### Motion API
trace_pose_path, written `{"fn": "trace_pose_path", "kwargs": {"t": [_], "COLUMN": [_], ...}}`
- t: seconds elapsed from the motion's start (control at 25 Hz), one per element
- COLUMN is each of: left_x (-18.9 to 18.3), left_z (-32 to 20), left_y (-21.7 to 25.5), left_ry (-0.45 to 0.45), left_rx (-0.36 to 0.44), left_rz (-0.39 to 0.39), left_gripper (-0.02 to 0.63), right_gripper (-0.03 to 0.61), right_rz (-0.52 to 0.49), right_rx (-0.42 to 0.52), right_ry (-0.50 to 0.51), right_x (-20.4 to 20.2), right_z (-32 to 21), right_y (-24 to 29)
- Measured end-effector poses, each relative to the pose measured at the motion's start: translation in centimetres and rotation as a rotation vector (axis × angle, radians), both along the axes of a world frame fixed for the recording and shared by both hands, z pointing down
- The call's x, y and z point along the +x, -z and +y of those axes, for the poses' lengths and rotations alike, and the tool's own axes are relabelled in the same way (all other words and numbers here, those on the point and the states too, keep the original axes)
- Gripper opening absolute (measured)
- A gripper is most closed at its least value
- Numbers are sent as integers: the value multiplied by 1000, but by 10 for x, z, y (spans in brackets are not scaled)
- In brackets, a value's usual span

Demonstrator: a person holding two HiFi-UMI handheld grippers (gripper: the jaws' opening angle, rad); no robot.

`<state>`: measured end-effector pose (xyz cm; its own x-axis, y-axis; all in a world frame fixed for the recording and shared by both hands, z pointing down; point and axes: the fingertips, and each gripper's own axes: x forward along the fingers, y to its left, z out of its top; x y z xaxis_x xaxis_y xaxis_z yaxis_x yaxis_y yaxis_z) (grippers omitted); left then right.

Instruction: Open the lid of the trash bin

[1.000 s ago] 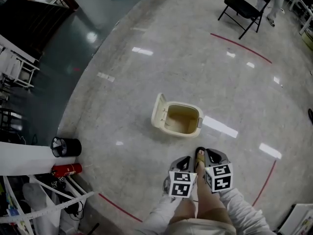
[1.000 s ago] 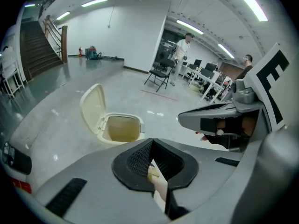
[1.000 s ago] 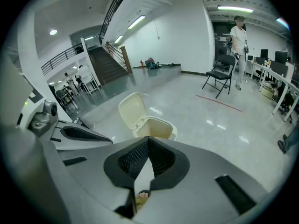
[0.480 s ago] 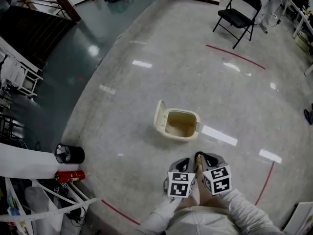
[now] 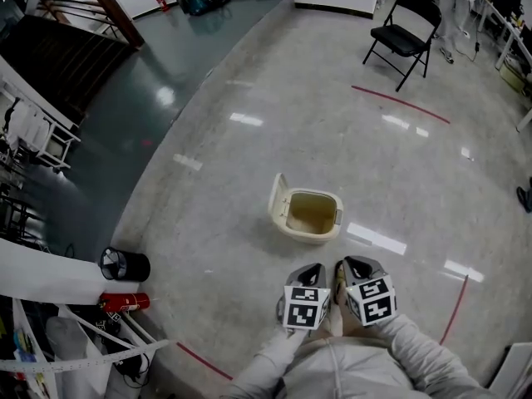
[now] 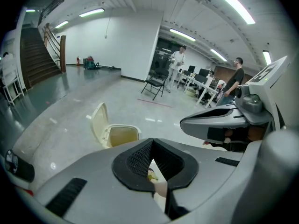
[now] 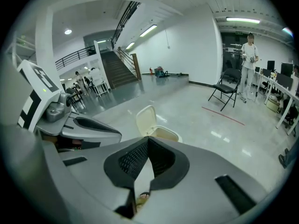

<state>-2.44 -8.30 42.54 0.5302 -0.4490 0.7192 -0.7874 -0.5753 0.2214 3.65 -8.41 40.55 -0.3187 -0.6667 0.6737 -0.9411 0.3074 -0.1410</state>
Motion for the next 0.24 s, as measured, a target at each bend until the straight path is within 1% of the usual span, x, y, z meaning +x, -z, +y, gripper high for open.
{"fn": "trace_pose_path", "kwargs": {"t": [0.24], "left_x": [-10], "left_z": [2], "left_y": [12], "left_ry": [-13], "left_rx": [31], "left_rz": [0], "left_gripper": [5], "right_gripper": [-6], "right_rz": [-3], "right_rx": [31], "right_ry": [3], "right_x": [-11], "right_z": [3], "right_y": [14]}}
